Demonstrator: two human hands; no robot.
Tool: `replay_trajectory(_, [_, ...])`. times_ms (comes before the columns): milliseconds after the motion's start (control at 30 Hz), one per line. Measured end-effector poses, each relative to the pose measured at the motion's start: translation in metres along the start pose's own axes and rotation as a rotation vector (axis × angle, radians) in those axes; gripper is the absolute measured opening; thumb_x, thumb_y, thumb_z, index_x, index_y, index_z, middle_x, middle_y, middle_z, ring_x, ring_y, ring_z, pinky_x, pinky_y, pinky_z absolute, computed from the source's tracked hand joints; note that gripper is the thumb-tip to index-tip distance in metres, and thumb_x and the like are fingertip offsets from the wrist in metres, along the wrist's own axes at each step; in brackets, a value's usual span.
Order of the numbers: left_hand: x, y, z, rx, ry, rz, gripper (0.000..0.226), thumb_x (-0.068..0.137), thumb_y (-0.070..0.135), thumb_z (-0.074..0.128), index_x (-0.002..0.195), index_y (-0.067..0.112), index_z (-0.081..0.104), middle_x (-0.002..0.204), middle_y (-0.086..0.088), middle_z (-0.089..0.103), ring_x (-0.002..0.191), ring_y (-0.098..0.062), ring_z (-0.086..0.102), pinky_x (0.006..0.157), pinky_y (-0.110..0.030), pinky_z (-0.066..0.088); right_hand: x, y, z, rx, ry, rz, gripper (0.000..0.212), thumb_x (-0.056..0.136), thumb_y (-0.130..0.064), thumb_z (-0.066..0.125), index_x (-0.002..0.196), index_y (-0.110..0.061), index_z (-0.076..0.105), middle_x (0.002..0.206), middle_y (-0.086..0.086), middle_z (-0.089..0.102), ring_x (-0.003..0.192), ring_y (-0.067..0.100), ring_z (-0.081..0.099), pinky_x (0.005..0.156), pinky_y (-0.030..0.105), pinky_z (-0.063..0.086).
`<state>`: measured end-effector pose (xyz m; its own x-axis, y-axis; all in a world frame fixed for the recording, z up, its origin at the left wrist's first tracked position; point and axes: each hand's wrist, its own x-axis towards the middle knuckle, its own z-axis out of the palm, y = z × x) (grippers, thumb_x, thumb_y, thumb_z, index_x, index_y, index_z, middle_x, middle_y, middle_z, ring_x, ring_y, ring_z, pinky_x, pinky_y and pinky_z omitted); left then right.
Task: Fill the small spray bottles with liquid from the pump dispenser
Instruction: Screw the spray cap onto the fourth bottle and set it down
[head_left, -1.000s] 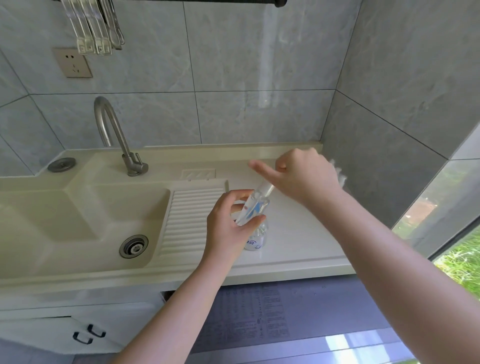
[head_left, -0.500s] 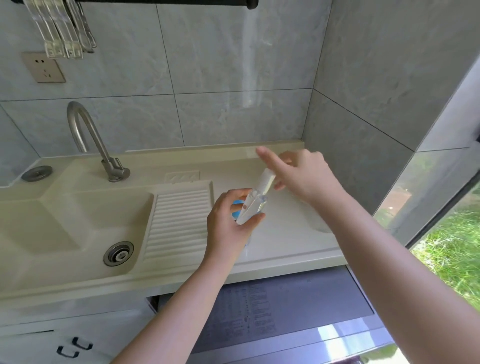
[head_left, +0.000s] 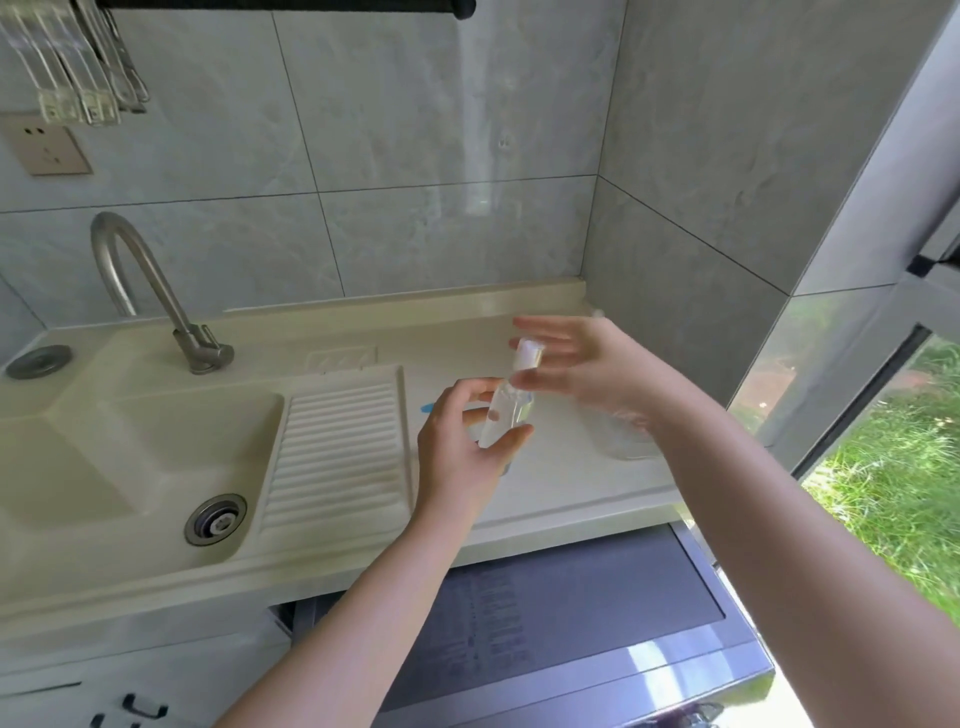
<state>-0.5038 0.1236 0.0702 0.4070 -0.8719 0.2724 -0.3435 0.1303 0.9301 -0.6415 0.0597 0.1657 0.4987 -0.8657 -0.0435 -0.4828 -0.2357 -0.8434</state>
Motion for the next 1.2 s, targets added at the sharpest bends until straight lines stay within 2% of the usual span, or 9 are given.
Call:
replay_trajectory(67, [0.001, 0.001, 0.003, -0.001, -0.015, -0.009, 0.041, 0.071, 0.017, 0.086, 0.102, 0.03, 0.062, 0.1, 0.018, 0.068, 0.096, -0.001, 0.065, 0.07, -0.003, 0.038, 0.003, 0.011, -0.002, 0.075, 0.065, -0.015, 0.044, 0.08, -0.021, 0.082, 0.121, -0.029, 0.071, 0.108, -0.011, 0.075, 0.101, -0.001, 0.069, 0.099, 0.029, 0.052])
replay_trajectory(133, [0.001, 0.0, 0.007, -0.01, -0.028, -0.024, 0.042, 0.071, 0.018, 0.086, 0.102, 0.031, 0.061, 0.102, 0.021, 0.067, 0.097, -0.001, 0.064, 0.067, -0.006, 0.039, 0.005, 0.015, 0.002, -0.047, 0.261, -0.023, 0.026, 0.073, -0.036, 0.087, 0.095, -0.027, 0.076, 0.084, -0.011, 0.076, 0.084, -0.001, 0.069, 0.078, 0.021, 0.054])
replay_trajectory(200, [0.001, -0.001, 0.01, -0.025, -0.035, -0.044, 0.043, 0.07, 0.02, 0.087, 0.101, 0.035, 0.061, 0.101, 0.022, 0.067, 0.098, -0.001, 0.064, 0.065, -0.012, 0.042, 0.006, 0.017, 0.009, -0.192, 0.424, -0.036, 0.037, 0.068, -0.053, 0.085, 0.08, -0.023, 0.068, 0.071, -0.009, 0.069, 0.072, 0.003, 0.064, 0.062, 0.024, 0.049])
replay_trajectory(300, [0.004, -0.004, 0.013, -0.055, -0.044, -0.06, 0.044, 0.07, 0.02, 0.088, 0.1, 0.037, 0.06, 0.101, 0.023, 0.067, 0.097, 0.0, 0.065, 0.067, -0.018, 0.05, 0.005, 0.026, 0.009, -0.063, 0.346, 0.014, 0.049, 0.073, -0.065, 0.077, 0.098, -0.026, 0.064, 0.089, -0.012, 0.069, 0.085, 0.001, 0.065, 0.074, 0.026, 0.051])
replay_trajectory(367, [0.007, -0.005, 0.013, -0.073, -0.061, -0.069, 0.044, 0.07, 0.018, 0.088, 0.1, 0.035, 0.061, 0.102, 0.022, 0.068, 0.098, -0.001, 0.066, 0.067, -0.017, 0.05, 0.006, 0.033, 0.004, 0.187, 0.169, 0.024, 0.049, 0.08, -0.044, 0.082, 0.122, -0.029, 0.063, 0.111, -0.013, 0.07, 0.101, 0.001, 0.068, 0.095, 0.03, 0.051])
replay_trajectory(433, [0.009, -0.006, 0.015, -0.093, -0.08, -0.079, 0.044, 0.07, 0.015, 0.088, 0.1, 0.033, 0.061, 0.103, 0.019, 0.068, 0.099, -0.003, 0.066, 0.062, -0.01, 0.047, 0.008, 0.039, 0.0, 0.292, 0.112, -0.015, 0.044, 0.084, -0.015, 0.079, 0.125, -0.026, 0.067, 0.116, -0.008, 0.073, 0.107, 0.005, 0.069, 0.105, 0.036, 0.05])
replay_trajectory(633, [0.013, -0.011, 0.026, -0.171, -0.134, -0.145, 0.045, 0.072, 0.012, 0.086, 0.106, 0.029, 0.06, 0.109, 0.018, 0.067, 0.098, -0.003, 0.066, 0.067, -0.01, 0.049, 0.013, 0.042, 0.004, 0.174, 0.272, -0.05, 0.028, 0.073, -0.018, 0.088, 0.098, -0.017, 0.075, 0.089, -0.006, 0.078, 0.086, 0.003, 0.073, 0.087, 0.03, 0.059])
replay_trajectory(933, [0.03, -0.026, 0.051, -0.226, -0.147, -0.162, 0.054, 0.066, 0.014, 0.09, 0.106, 0.03, 0.058, 0.109, 0.013, 0.067, 0.099, -0.013, 0.069, 0.086, -0.035, 0.057, 0.014, 0.08, -0.004, -0.136, 0.157, 0.121, 0.043, 0.07, -0.058, 0.082, 0.107, -0.039, 0.074, 0.102, -0.02, 0.072, 0.098, -0.005, 0.065, 0.076, 0.021, 0.053])
replay_trajectory(1200, [0.054, -0.035, 0.098, -0.196, -0.183, -0.114, 0.053, 0.063, 0.011, 0.091, 0.098, 0.027, 0.055, 0.105, 0.004, 0.069, 0.096, -0.015, 0.07, 0.087, -0.029, 0.057, 0.02, 0.117, -0.022, -0.074, 0.249, 0.105, 0.02, 0.081, -0.04, 0.078, 0.097, -0.029, 0.074, 0.094, -0.017, 0.075, 0.09, -0.007, 0.067, 0.075, 0.014, 0.052])
